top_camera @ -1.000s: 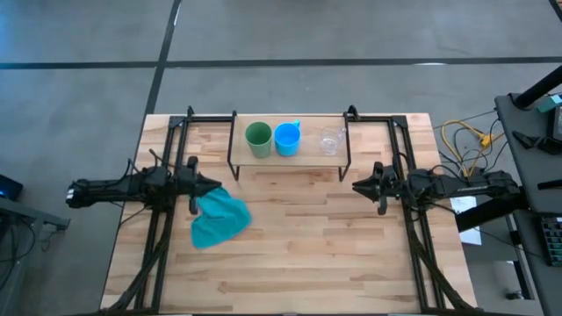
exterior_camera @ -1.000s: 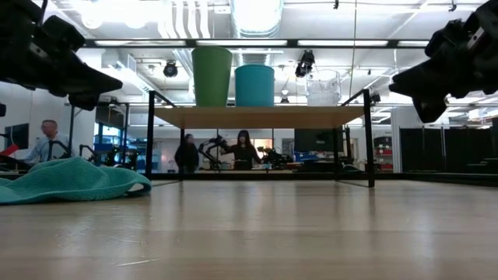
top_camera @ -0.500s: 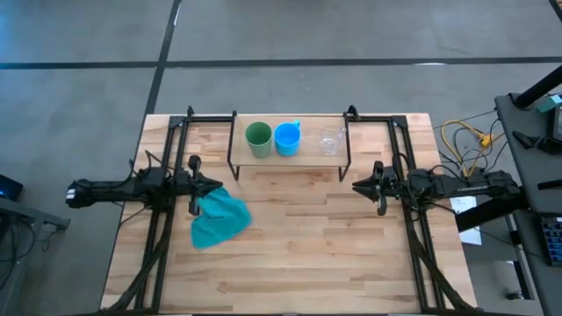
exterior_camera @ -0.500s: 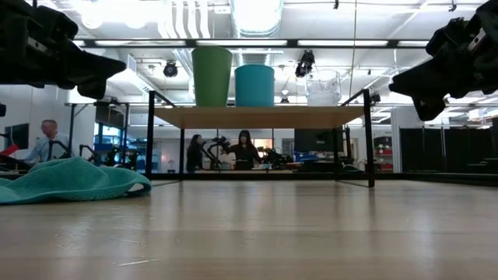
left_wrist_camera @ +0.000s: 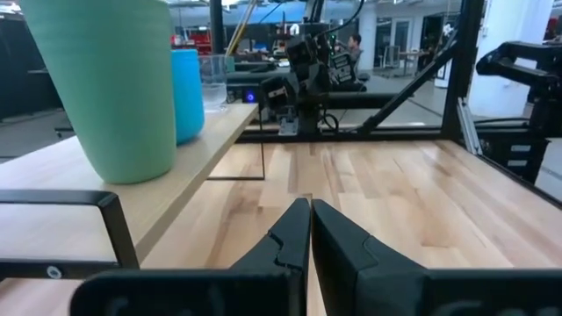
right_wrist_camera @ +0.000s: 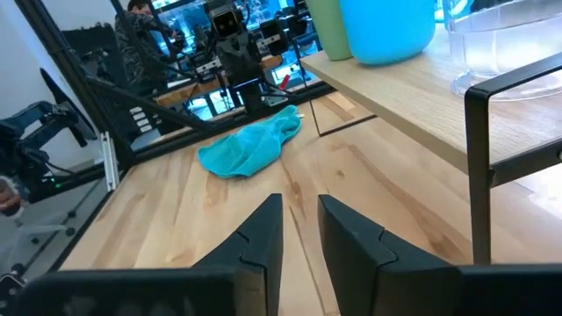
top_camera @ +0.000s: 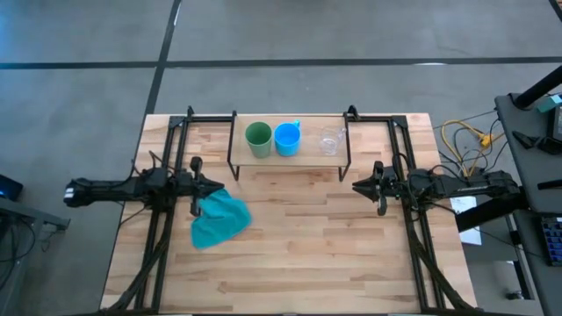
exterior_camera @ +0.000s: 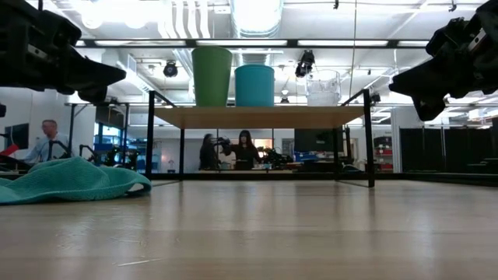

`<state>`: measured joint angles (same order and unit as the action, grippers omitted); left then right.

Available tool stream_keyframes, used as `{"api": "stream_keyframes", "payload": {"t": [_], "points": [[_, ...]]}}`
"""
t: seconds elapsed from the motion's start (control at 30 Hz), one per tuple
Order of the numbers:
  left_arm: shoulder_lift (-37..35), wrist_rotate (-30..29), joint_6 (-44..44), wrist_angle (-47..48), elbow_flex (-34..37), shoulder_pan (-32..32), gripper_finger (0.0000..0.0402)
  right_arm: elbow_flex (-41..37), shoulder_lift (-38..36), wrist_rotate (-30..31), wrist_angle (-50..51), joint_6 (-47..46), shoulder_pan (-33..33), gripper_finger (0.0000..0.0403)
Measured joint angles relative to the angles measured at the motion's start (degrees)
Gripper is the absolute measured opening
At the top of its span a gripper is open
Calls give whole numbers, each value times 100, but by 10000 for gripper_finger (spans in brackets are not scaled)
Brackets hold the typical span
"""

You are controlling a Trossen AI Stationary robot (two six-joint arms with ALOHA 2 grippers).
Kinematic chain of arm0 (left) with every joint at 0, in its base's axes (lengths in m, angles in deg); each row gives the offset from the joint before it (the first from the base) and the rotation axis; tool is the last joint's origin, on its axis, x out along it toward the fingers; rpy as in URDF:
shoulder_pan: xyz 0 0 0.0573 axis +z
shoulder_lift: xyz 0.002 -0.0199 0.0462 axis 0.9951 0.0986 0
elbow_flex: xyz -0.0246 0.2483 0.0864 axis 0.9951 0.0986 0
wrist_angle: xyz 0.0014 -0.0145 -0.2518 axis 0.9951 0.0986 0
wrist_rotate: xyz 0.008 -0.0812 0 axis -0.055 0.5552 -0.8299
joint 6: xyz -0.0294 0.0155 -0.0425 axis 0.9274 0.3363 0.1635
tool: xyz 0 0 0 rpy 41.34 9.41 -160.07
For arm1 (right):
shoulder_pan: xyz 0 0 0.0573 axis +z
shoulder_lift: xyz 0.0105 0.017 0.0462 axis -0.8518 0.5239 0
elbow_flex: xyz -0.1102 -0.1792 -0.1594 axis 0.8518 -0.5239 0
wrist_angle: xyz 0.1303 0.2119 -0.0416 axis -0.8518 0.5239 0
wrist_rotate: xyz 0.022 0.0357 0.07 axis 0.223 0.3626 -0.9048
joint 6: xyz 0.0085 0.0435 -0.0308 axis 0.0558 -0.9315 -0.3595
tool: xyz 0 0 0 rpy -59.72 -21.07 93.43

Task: Stack small to large cups/mugs on shelf
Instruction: Return to Home Position

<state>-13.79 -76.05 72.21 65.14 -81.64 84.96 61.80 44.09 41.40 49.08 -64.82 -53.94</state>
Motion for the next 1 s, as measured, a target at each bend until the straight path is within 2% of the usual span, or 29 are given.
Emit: {"api": "stream_keyframes", "payload": {"t": [0.37, 0.83, 1.0], "points": [[374, -2, -2, -2, 2, 0, 0, 0, 0, -83, 6, -348, 0, 77], [586, -27, -2, -64, 2, 0, 0, 1, 21, -214, 32, 61, 2, 77], [593, -26, -4, -110, 2, 0, 0, 4, 238, -634, 101, 465, 2, 81]]}}
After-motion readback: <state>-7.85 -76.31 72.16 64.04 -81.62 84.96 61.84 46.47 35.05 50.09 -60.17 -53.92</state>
